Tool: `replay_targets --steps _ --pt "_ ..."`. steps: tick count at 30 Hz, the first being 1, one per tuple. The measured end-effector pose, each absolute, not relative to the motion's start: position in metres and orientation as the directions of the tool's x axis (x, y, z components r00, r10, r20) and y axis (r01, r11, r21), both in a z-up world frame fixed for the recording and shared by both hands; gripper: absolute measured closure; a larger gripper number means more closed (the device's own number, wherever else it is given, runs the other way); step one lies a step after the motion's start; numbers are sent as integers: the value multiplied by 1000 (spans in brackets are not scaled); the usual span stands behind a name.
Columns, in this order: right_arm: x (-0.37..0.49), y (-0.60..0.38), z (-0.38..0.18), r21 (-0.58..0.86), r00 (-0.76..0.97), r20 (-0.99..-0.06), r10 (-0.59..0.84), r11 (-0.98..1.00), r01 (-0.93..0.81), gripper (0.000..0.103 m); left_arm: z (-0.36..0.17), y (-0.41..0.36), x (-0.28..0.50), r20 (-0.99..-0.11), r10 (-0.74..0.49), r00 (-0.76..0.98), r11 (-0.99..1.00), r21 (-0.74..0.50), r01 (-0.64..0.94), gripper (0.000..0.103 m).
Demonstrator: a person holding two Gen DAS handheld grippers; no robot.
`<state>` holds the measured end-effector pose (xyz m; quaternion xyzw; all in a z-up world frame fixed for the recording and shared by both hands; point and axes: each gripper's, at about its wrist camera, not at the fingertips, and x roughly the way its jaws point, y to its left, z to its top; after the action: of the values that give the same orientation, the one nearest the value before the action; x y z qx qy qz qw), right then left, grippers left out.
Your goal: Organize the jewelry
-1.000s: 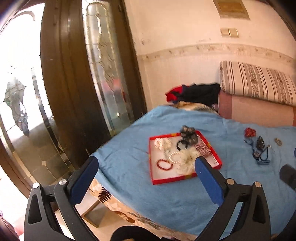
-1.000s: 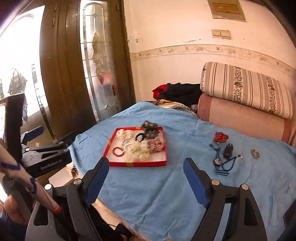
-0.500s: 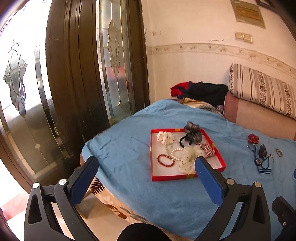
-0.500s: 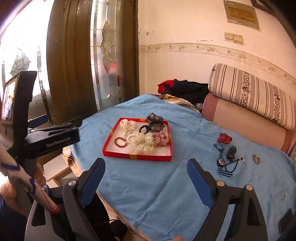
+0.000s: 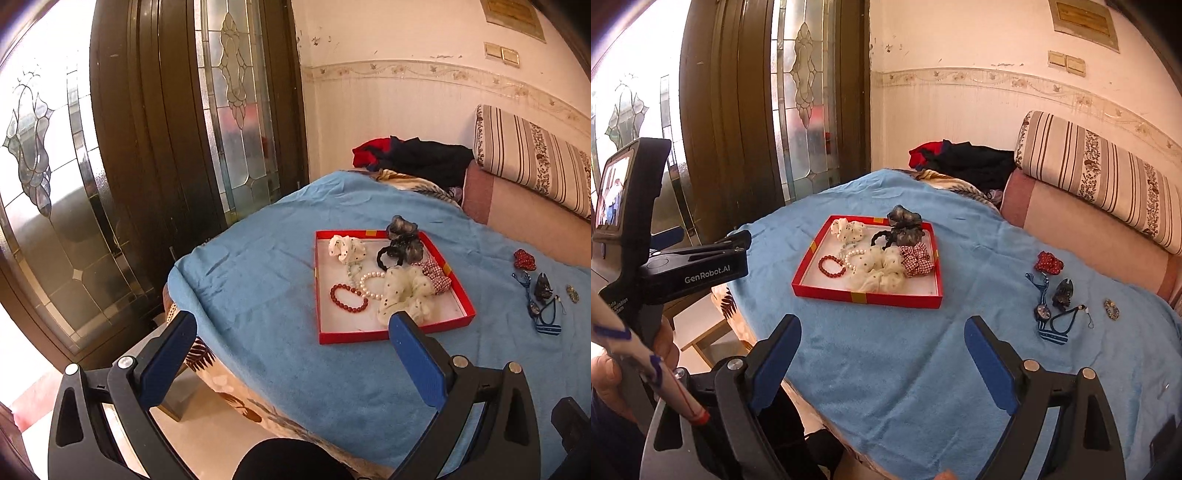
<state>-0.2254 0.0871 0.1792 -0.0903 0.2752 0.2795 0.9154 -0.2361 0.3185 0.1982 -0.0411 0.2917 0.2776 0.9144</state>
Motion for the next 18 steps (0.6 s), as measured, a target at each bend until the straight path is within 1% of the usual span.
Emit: replay_targets --steps 9,18 --pt "-223 90 176 -11 688 -563 458 828 -560 10 193 322 -232 -576 485 658 838 91 -538 0" --pt "-221 92 171 -1 681 -570 459 829 -560 10 190 322 -232 -576 493 652 833 96 -545 0"
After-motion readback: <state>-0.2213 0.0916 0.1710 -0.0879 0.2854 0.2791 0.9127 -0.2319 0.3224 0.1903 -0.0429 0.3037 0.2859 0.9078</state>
